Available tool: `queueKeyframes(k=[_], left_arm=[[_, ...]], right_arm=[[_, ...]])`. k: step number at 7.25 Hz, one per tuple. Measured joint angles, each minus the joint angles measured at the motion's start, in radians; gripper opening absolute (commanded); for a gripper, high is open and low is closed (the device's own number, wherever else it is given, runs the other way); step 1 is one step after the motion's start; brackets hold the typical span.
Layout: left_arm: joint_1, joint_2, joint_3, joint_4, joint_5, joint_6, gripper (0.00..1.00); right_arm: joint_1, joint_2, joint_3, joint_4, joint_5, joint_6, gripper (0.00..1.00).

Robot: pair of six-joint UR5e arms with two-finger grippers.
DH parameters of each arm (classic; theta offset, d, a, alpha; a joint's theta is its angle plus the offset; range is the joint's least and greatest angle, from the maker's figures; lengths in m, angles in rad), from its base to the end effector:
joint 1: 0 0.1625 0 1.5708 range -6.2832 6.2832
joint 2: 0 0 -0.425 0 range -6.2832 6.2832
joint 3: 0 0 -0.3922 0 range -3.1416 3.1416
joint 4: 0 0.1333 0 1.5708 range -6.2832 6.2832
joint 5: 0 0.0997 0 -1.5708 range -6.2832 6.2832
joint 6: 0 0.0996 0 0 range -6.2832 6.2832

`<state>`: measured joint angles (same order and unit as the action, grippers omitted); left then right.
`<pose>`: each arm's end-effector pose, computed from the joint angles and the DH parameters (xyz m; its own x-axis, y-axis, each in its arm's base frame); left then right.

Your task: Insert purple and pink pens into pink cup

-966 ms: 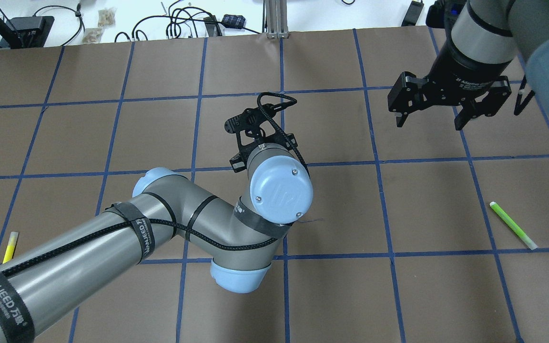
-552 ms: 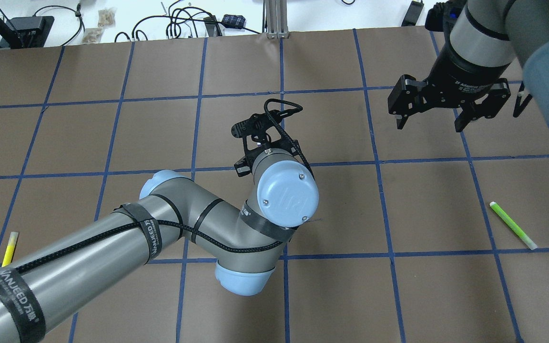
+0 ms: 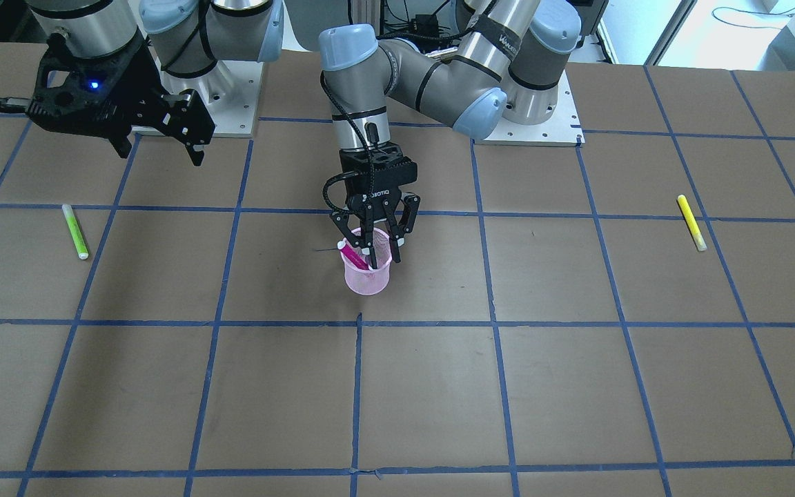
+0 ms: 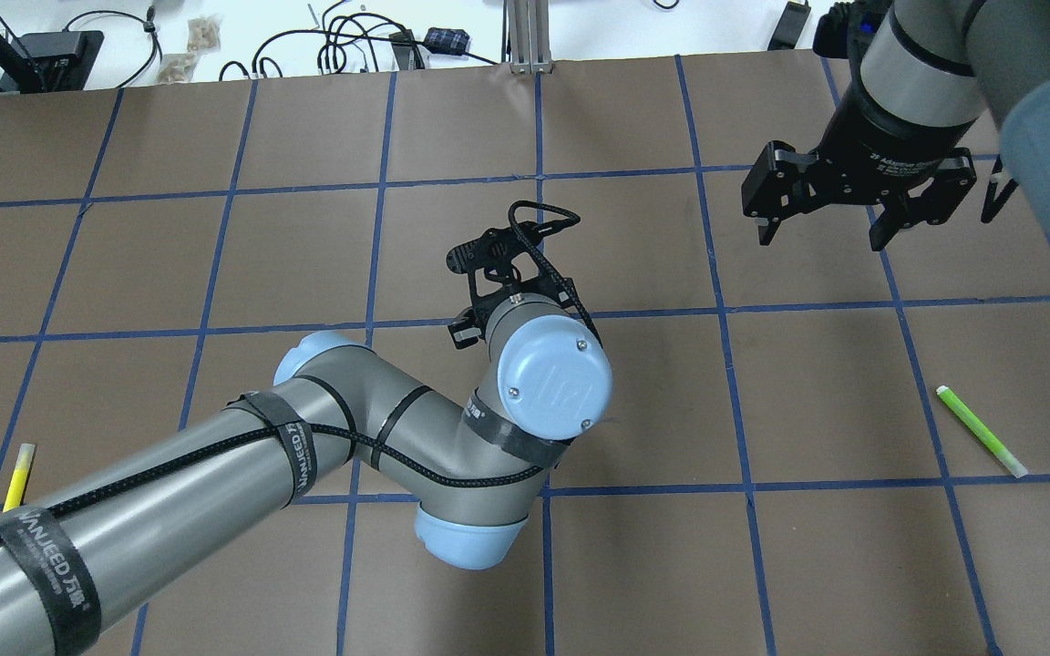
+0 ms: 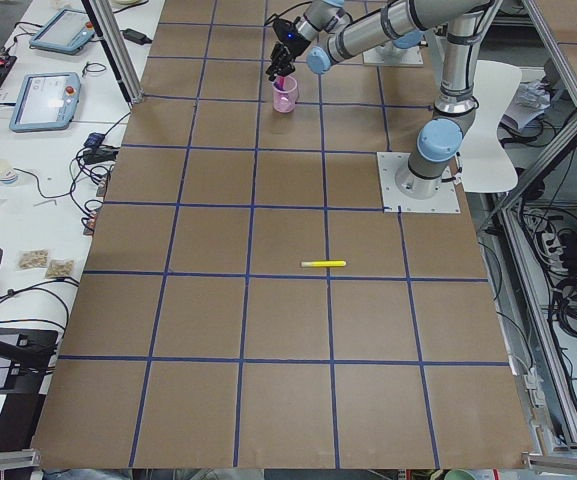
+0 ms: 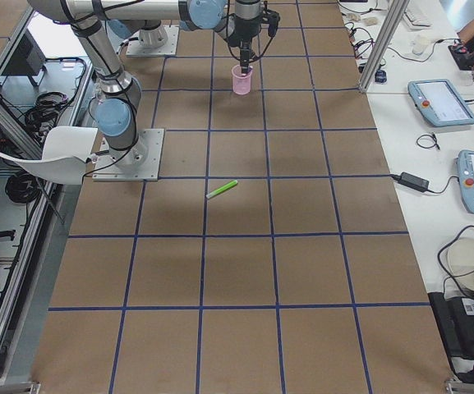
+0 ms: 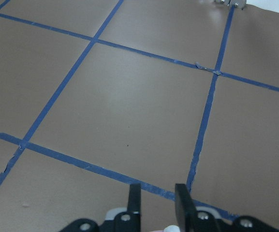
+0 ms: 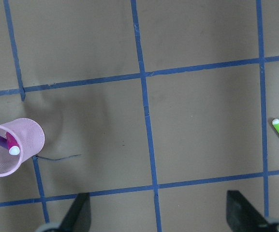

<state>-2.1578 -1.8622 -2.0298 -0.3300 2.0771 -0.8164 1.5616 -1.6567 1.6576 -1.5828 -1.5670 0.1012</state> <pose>-0.3687 -0.4008 0.2722 -0.9413 -0.3337 0.0502 -0.2882 0.7174 -0.6343 0.1295 -0.4577 0.4871 -0.9939 0.1101 -0.0049 0.1102 0.9939 -0.0107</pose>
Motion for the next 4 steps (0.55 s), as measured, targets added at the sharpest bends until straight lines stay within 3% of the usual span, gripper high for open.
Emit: queueKeyframes(k=[2, 4], left_arm=[[0.011, 0.027, 0.013, 0.000, -0.019, 0.009, 1.00], [0.059, 0.073, 0.080, -0.078, -0.109, 0.052, 1.00]], right_arm=[[0.000, 0.000, 0.000, 0.000, 0.000, 0.000, 1.00], [0.000, 0.000, 0.001, 0.000, -0.001, 0.000, 1.00]])
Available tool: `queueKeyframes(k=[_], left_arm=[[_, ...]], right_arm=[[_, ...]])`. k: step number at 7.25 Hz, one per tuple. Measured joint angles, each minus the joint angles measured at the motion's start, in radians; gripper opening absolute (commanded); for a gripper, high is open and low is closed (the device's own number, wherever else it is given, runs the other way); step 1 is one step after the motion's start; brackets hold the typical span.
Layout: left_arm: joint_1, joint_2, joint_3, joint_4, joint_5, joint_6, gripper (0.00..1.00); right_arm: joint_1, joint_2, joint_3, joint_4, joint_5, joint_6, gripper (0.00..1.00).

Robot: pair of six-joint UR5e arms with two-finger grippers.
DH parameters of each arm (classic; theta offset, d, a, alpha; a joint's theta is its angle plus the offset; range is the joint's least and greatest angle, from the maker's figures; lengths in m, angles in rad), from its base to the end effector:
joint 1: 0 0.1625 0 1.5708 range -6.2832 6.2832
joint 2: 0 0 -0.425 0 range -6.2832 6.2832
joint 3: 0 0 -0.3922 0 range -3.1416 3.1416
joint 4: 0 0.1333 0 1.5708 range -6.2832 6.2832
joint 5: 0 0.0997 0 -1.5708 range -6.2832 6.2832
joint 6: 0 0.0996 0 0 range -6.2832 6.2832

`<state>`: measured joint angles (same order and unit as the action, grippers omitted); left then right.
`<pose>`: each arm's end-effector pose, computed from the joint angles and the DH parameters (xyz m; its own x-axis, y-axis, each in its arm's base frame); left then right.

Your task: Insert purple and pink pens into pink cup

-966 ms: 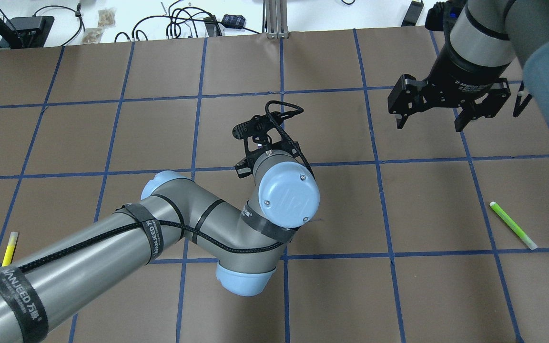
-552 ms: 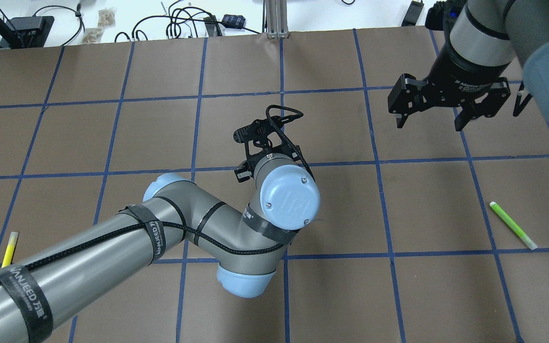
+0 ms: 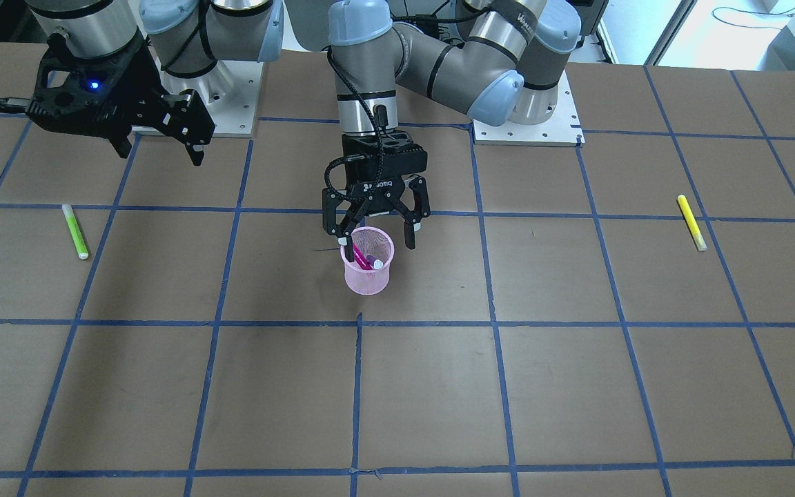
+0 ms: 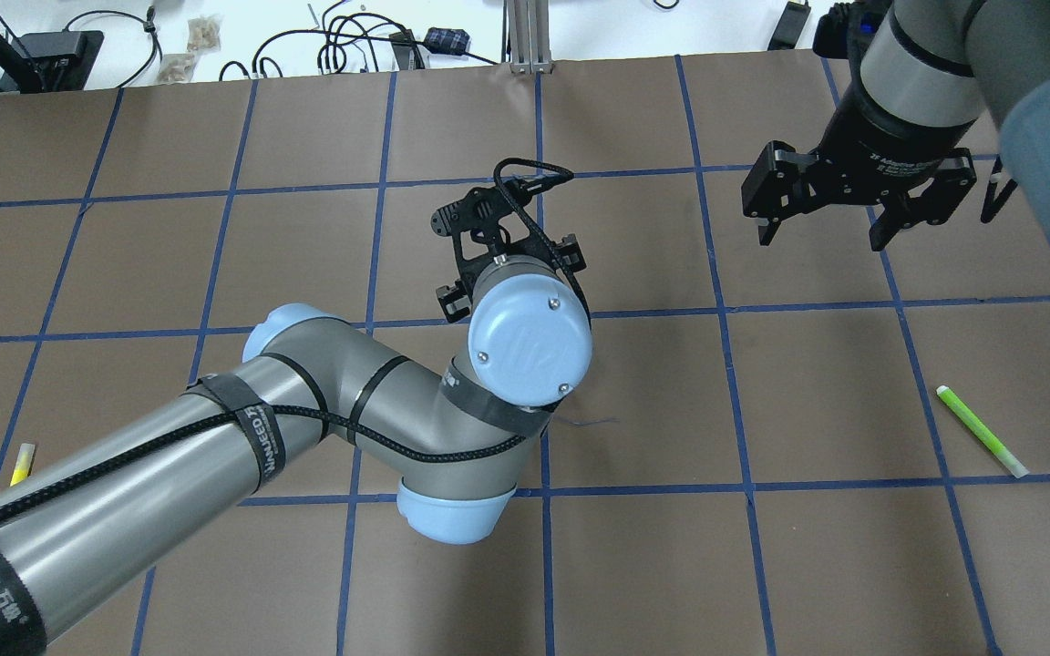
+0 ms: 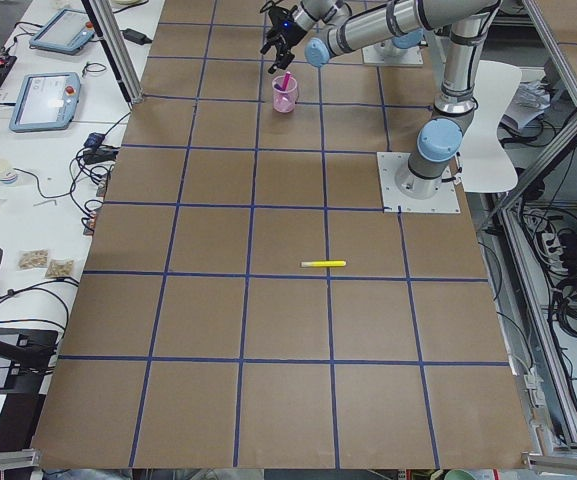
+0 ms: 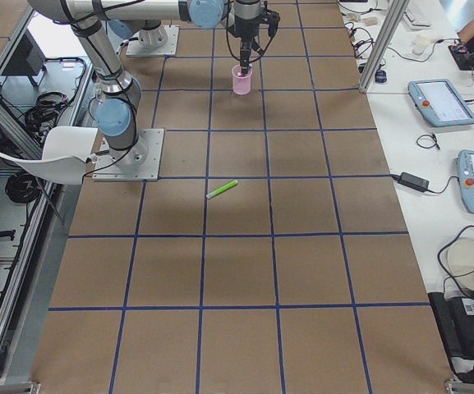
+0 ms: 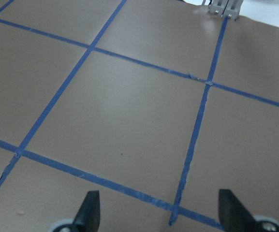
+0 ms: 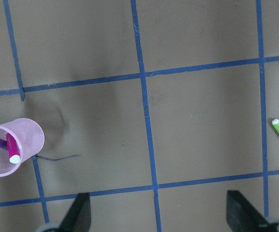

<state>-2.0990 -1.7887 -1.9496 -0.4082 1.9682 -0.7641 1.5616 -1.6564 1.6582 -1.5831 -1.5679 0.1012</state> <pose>-0.3589 -0.4270 0.3330 -0.9449 -0.2983 0.1351 -0.3162 0.7239 -0.6131 0.1294 -0.4578 0.4867 -0.9939 0.1101 -0.0039 0.1102 0.9939 -0.0102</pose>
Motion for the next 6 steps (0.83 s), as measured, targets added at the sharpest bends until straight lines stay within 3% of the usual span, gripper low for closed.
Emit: queueKeyframes(k=[3, 6], left_arm=[[0.109, 0.103, 0.177, -0.476, -0.153, 0.185, 1.00], [0.308, 0.221, 0.266, -0.864, -0.311, 0.514, 1.00]], right_arm=[[0.000, 0.000, 0.004, 0.000, -0.002, 0.000, 1.00], [0.000, 0.000, 0.007, 0.000, -0.003, 0.000, 1.00]])
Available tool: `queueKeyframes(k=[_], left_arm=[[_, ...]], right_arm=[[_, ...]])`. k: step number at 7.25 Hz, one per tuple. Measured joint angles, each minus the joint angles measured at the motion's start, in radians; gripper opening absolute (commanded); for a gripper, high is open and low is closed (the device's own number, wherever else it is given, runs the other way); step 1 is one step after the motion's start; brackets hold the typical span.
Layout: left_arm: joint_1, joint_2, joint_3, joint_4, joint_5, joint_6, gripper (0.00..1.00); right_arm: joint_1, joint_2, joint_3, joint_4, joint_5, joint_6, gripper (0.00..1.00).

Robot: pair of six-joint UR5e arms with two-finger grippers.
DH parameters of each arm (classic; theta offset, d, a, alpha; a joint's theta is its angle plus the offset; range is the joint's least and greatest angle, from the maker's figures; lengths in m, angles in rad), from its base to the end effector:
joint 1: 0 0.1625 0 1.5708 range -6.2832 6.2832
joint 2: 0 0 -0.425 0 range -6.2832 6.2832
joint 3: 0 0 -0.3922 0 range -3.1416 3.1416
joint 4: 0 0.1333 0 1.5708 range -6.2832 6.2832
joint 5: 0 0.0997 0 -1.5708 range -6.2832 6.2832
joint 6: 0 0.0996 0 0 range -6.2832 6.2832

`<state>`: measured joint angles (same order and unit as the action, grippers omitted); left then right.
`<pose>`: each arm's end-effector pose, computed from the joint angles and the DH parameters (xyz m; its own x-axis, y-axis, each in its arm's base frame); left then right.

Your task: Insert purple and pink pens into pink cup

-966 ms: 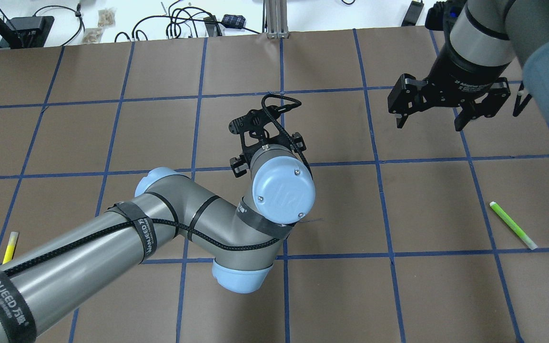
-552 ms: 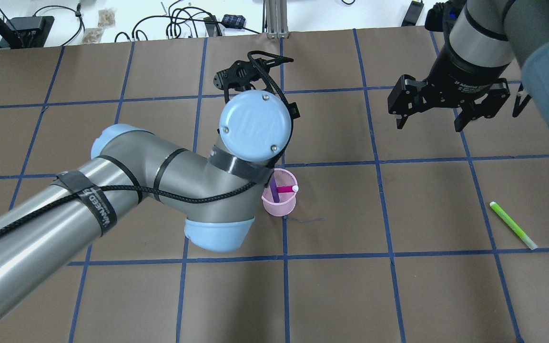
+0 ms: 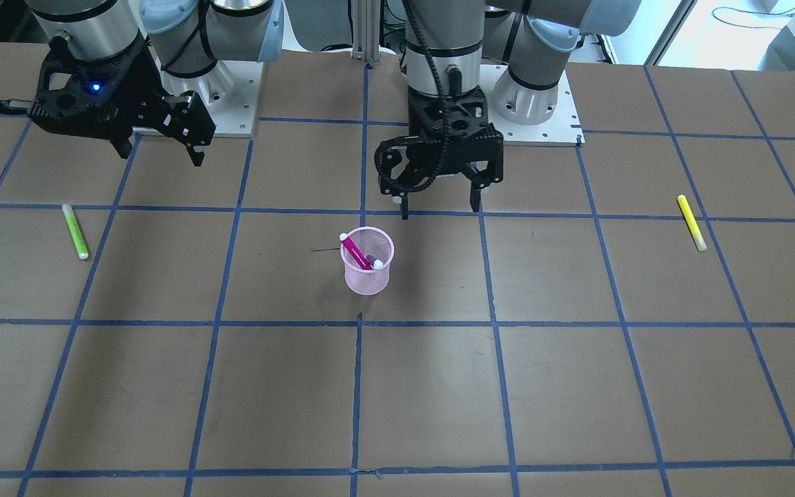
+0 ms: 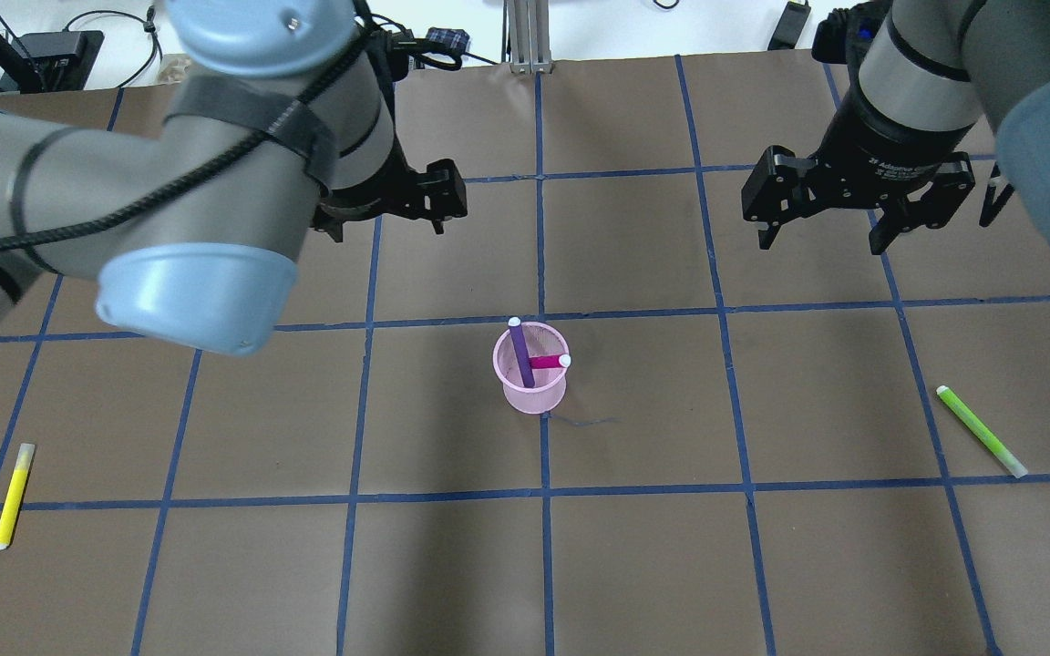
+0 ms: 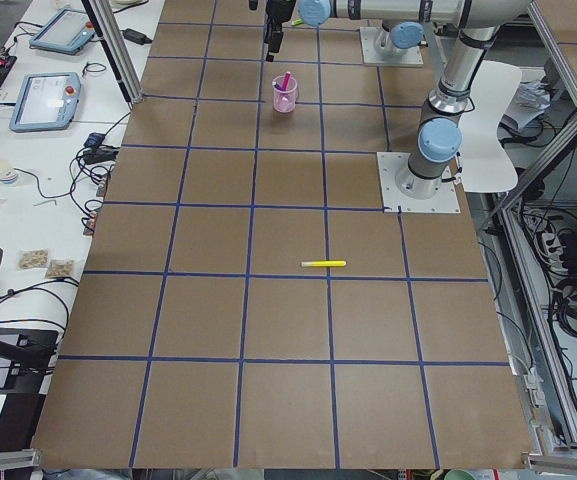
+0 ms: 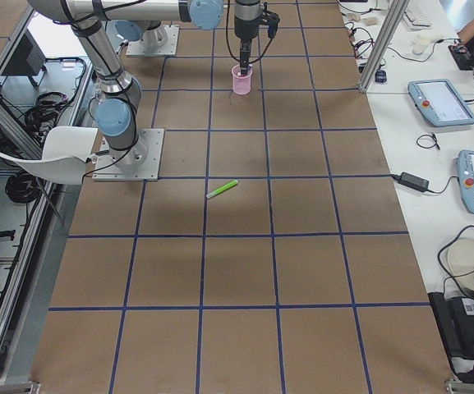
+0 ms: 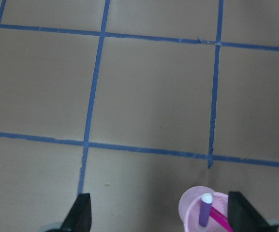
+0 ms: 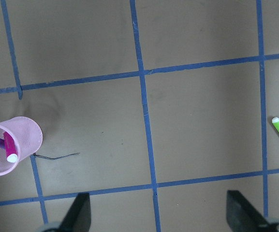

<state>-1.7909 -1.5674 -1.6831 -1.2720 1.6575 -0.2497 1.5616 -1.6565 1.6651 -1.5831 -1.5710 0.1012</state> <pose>-0.2319 -0.4657 0.4662 -0.9985 -0.0415 -0.0358 -0.0334 0.9784 -0.2039 0.1291 -0.4571 0.4833 -0.9939 0.1102 -0.0002 0.1102 0.9939 -0.0037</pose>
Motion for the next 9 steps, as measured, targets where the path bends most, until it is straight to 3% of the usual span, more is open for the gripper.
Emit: queueKeyframes(k=[2, 4, 9], left_arm=[[0.136, 0.050, 0.039, -0.154, -0.058, 0.200, 1.00], [0.207, 0.048, 0.106, -0.273, -0.087, 0.256, 1.00], [0.231, 0.041, 0.153, -0.324, -0.077, 0.363, 1.00]], right_arm=[[0.000, 0.001, 0.001, 0.000, -0.001, 0.000, 1.00], [0.000, 0.002, 0.001, -0.001, 0.000, 0.000, 1.00], [0.000, 0.000, 0.001, 0.000, 0.001, 0.000, 1.00]])
